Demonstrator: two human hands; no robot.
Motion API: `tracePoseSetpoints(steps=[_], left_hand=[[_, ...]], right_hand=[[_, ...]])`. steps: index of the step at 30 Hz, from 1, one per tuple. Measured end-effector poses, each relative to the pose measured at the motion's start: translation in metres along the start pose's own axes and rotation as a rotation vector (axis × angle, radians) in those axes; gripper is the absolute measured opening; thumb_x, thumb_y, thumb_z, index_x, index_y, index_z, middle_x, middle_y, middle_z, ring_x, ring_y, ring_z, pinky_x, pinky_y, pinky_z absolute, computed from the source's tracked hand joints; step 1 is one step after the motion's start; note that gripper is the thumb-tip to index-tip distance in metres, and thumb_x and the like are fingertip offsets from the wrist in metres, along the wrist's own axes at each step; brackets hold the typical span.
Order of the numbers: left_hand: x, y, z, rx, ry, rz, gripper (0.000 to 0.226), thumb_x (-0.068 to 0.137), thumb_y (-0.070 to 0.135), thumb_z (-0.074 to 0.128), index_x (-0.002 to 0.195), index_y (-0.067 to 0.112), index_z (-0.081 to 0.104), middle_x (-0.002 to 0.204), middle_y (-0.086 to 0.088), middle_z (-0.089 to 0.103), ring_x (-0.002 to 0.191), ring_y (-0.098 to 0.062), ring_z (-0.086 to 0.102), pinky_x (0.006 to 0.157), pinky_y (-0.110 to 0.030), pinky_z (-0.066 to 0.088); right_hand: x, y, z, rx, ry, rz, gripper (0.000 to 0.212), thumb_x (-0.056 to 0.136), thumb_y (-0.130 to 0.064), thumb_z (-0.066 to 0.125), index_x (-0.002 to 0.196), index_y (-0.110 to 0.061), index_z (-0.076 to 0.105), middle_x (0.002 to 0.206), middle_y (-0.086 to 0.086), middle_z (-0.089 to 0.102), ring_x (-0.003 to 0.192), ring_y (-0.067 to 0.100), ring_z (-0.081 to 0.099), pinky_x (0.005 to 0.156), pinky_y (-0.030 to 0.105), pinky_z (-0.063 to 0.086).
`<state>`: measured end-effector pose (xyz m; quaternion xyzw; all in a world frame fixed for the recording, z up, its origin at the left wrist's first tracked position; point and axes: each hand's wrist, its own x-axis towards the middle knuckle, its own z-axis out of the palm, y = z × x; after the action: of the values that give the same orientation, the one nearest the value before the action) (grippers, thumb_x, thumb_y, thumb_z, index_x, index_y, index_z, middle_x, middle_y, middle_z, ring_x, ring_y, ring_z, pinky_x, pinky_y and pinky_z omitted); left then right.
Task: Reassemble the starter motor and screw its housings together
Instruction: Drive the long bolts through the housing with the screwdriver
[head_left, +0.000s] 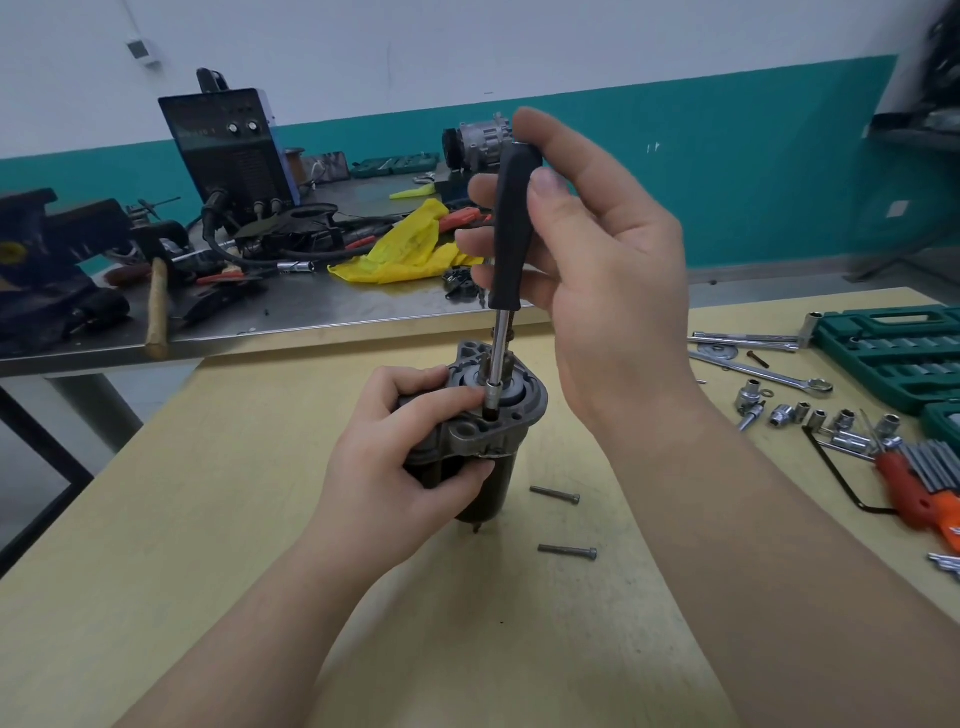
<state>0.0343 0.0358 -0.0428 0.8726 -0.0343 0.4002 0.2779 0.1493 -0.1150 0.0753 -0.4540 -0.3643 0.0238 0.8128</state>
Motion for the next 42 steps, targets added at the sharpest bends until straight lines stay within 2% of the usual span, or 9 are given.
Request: tracePoseSetpoints(steps=[7,12,14,17,24,30,34,38,42], left_hand=[[0.0,0.001,0.0,-0.019,0.013,-0.017,0.053,0.077,0.037,0.083,0.128,0.04,0.069,0.135,0.016,0.052,0.14,-0.012,0.055,0.108,-0.016,0.046],[0.0,0.001,0.001,-0.001,0.003,-0.021,0.055,0.076,0.034,0.085,0.128,0.041,0.069,0.136,0.016,0.052,0.139,-0.011,0.055,0.107,-0.017,0.047],[0.0,0.001,0.0,-0.003,0.011,-0.024,0.055,0.076,0.033,0.086,0.127,0.04,0.069,0.135,0.016,0.053,0.139,-0.009,0.054,0.107,-0.016,0.046],[0.001,0.003,0.0,-0.011,0.013,-0.025,0.053,0.076,0.038,0.082,0.128,0.039,0.069,0.134,0.014,0.054,0.138,-0.004,0.054,0.106,-0.014,0.046],[0.001,0.004,-0.001,-0.02,0.007,-0.036,0.055,0.076,0.037,0.083,0.129,0.04,0.069,0.135,0.015,0.053,0.138,-0.007,0.055,0.107,-0.018,0.049],[0.0,0.001,0.0,-0.03,0.01,-0.031,0.054,0.076,0.039,0.083,0.128,0.042,0.067,0.135,0.016,0.053,0.14,-0.011,0.055,0.107,-0.017,0.047],[0.001,-0.001,-0.001,-0.041,0.004,-0.021,0.052,0.076,0.039,0.084,0.127,0.04,0.07,0.135,0.017,0.052,0.139,-0.011,0.055,0.107,-0.016,0.046],[0.002,0.001,-0.001,-0.033,0.003,-0.014,0.052,0.076,0.039,0.083,0.127,0.038,0.071,0.135,0.015,0.053,0.137,-0.01,0.055,0.106,-0.014,0.047],[0.002,0.002,-0.001,-0.048,0.008,-0.023,0.051,0.076,0.038,0.084,0.127,0.036,0.073,0.133,0.012,0.054,0.136,-0.009,0.056,0.105,-0.014,0.047]], right_hand=[[0.002,0.002,0.0,0.076,0.005,0.057,0.033,0.099,-0.012,0.073,0.13,-0.024,0.07,0.086,0.0,0.069,0.085,0.029,0.068,0.075,0.043,0.062],[0.002,0.002,0.005,-0.098,0.067,-0.066,0.028,0.097,-0.021,0.077,0.123,-0.029,0.072,0.088,-0.004,0.071,0.089,0.037,0.071,0.079,0.06,0.064],[0.001,0.001,0.006,-0.082,0.051,-0.066,0.025,0.101,-0.024,0.07,0.126,-0.026,0.073,0.097,-0.006,0.076,0.096,0.033,0.074,0.083,0.057,0.065],[0.0,-0.001,0.002,0.009,0.015,-0.002,0.028,0.107,-0.023,0.057,0.13,-0.021,0.073,0.114,0.012,0.077,0.102,0.034,0.077,0.082,0.048,0.065],[0.004,-0.001,-0.005,0.274,-0.119,0.205,0.027,0.106,-0.014,0.062,0.13,-0.022,0.07,0.099,0.01,0.067,0.083,0.022,0.069,0.075,0.04,0.056],[0.002,-0.003,0.001,-0.12,0.018,-0.073,0.025,0.093,-0.02,0.079,0.116,-0.029,0.071,0.08,-0.006,0.068,0.08,0.032,0.072,0.077,0.055,0.065],[0.001,-0.001,0.004,-0.213,0.046,-0.177,0.024,0.095,-0.021,0.08,0.116,-0.031,0.072,0.082,-0.008,0.072,0.08,0.031,0.073,0.075,0.054,0.065],[0.003,-0.001,-0.003,0.049,-0.079,0.005,0.02,0.106,-0.024,0.062,0.122,-0.025,0.074,0.106,0.011,0.077,0.099,0.035,0.076,0.083,0.054,0.064],[0.01,-0.004,-0.016,0.314,-0.283,0.235,0.028,0.112,-0.018,0.05,0.134,-0.021,0.066,0.115,0.017,0.073,0.099,0.031,0.073,0.086,0.046,0.06]])
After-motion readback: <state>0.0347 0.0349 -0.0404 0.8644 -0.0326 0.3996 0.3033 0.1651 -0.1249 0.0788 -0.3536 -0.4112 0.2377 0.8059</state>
